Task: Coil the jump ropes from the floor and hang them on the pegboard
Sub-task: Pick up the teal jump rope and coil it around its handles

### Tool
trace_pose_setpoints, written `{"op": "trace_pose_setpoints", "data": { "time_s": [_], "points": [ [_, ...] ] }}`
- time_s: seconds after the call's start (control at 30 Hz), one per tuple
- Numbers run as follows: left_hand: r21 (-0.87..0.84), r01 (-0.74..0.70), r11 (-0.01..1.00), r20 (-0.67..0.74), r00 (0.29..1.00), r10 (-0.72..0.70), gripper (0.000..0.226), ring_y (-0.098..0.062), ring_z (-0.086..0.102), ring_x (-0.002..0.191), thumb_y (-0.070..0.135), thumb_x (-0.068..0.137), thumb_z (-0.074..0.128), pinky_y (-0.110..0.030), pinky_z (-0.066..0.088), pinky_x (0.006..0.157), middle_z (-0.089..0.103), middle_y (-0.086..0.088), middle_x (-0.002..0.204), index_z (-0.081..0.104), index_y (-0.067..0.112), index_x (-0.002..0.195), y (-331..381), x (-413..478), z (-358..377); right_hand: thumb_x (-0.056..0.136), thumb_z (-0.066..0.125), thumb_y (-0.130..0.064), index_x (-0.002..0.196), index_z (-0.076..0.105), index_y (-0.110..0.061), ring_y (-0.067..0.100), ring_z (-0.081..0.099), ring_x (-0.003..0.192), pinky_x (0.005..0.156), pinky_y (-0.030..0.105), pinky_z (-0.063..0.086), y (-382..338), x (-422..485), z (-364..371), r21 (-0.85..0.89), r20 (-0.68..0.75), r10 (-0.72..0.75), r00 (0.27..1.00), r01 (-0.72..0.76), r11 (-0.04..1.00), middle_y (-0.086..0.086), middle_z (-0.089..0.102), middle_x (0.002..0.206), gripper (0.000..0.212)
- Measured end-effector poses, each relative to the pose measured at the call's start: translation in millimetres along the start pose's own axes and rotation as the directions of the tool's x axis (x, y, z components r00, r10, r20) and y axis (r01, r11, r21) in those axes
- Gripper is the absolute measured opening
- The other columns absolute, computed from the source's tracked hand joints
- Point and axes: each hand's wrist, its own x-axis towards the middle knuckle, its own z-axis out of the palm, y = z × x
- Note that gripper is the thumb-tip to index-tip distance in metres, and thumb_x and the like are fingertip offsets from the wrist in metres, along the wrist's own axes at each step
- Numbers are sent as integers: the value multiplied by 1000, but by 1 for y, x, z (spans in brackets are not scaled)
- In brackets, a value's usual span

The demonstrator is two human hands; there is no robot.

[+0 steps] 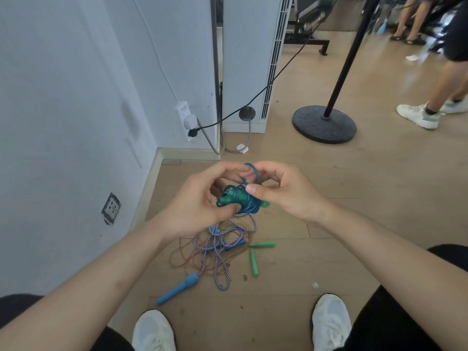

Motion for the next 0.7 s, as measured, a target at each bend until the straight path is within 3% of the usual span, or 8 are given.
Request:
{"op": "trace_pose_setpoints", "data": {
  "time_s": [0.1,0.23,0.33,0.43,0.57,0.7],
  "points": [
    [-54,16,998,-40,999,-18,62,-35,63,89,2,72,78,-56,52,84,69,9,114,59,31,124,1,1,1,79,80,-23,123,62,-33,14,62,112,91,34,55,0,-2,0,-58,65,12,998,-8,998,-12,69,115,48],
    [-205,78,976,-83,992,-97,52,-36,67,93,7,73,78,-59,55,86,70,6,113,63,27,118,2,3,2,81,82,-17,142,42,-30,0,52,127,103,21,44,0,-7,6,-174,131,-5,991,28,984,-17,56,136,75],
    [-236,102,966,-83,989,-124,48,-24,72,97,8,75,79,-44,59,88,72,3,115,65,21,119,2,2,2,85,74,-12,143,34,-36,-3,47,132,109,30,45,0,-11,9,-166,140,-27,990,50,985,-24,48,140,74],
    [-323,141,936,-82,981,-176,39,-21,72,97,12,80,75,-32,59,79,73,-5,115,65,12,118,0,2,1,87,71,-3,139,41,-36,0,52,129,109,30,44,-2,-9,8,-109,146,-26,989,42,993,-21,55,136,69],
    [-563,264,783,-74,928,-366,26,-23,66,79,25,88,64,-28,54,59,71,-16,106,63,11,111,2,8,-6,87,71,1,138,50,-20,3,59,120,102,21,43,-4,-6,6,-73,156,-16,988,27,997,-12,63,127,59],
    [-534,271,801,-94,923,-374,21,-23,62,78,17,97,60,-28,53,60,72,-19,103,64,11,117,0,10,-11,84,69,5,142,51,-21,11,58,127,109,33,44,-6,-5,5,60,230,18,973,-33,998,-3,64,134,66]
  ]
}}
